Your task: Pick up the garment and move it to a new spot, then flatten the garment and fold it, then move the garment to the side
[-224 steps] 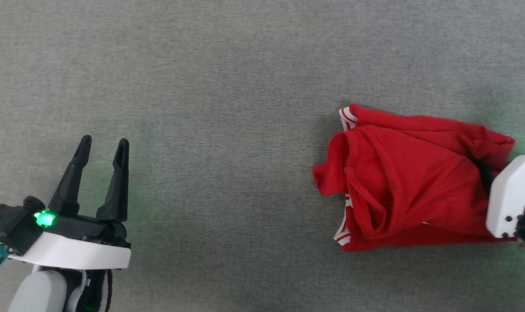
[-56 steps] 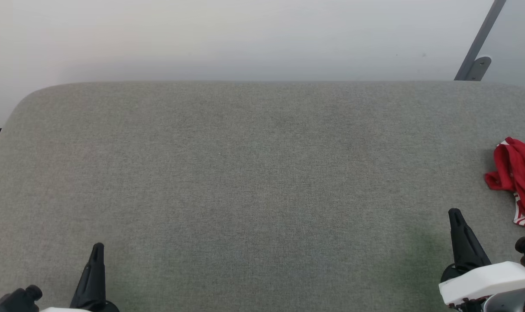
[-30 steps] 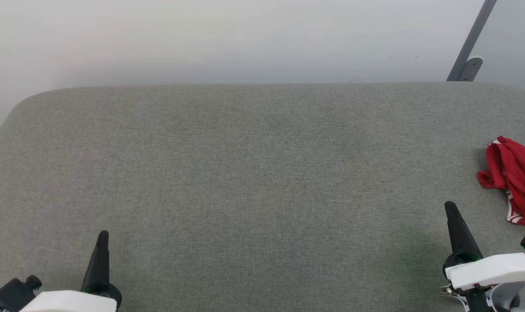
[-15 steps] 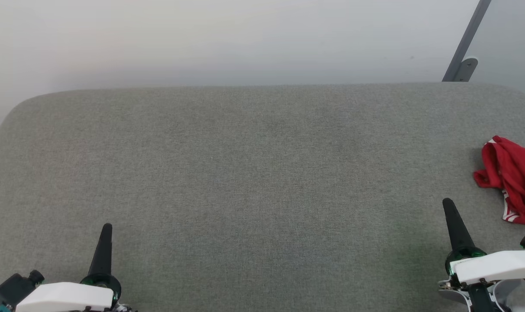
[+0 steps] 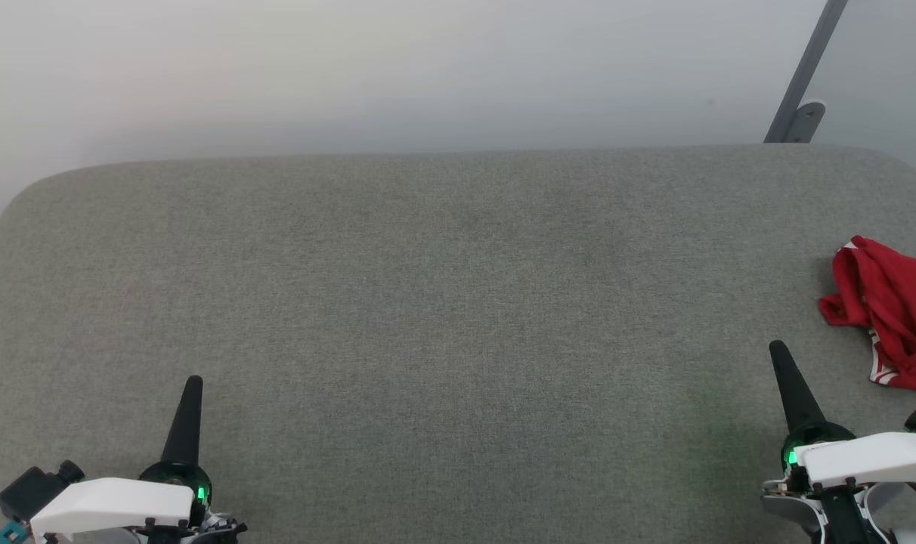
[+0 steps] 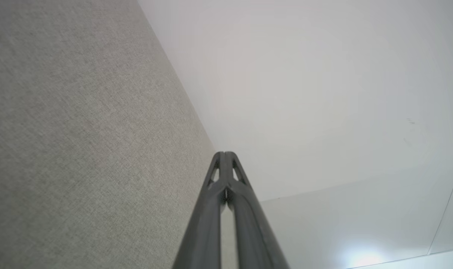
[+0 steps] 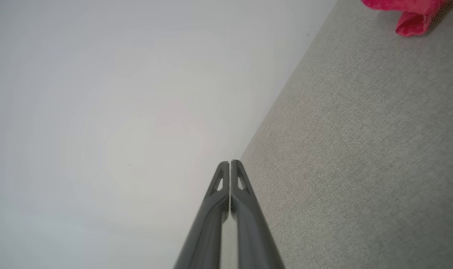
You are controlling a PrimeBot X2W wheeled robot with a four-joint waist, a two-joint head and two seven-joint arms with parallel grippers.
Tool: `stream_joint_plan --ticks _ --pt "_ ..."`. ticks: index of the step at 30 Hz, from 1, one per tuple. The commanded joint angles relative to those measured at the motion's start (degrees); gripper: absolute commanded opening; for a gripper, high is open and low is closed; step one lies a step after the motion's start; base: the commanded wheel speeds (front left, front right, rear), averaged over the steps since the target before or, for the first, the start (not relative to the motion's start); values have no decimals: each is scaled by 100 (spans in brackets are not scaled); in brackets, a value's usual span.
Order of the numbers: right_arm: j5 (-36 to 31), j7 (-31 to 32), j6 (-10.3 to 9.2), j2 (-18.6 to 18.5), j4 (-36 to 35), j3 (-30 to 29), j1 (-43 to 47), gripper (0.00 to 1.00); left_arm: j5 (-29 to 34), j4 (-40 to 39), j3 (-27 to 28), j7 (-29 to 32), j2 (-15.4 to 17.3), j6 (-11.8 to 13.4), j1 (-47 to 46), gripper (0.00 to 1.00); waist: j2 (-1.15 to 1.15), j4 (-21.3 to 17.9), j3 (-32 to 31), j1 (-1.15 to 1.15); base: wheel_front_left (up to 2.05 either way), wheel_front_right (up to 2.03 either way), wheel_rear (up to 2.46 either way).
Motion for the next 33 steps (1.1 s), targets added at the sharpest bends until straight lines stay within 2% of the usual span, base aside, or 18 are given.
stream_joint_plan --ticks 1,33 --pt "139 35 1 1 3 15 -101 0 -149 -9 38 34 -3 7 -116 0 0 -5 -3 0 0 0 0" --pt "1558 197 -1 11 263 33 -269 0 -1204 201 182 434 -252 11 -420 0 0 -125 -70 0 0 0 0"
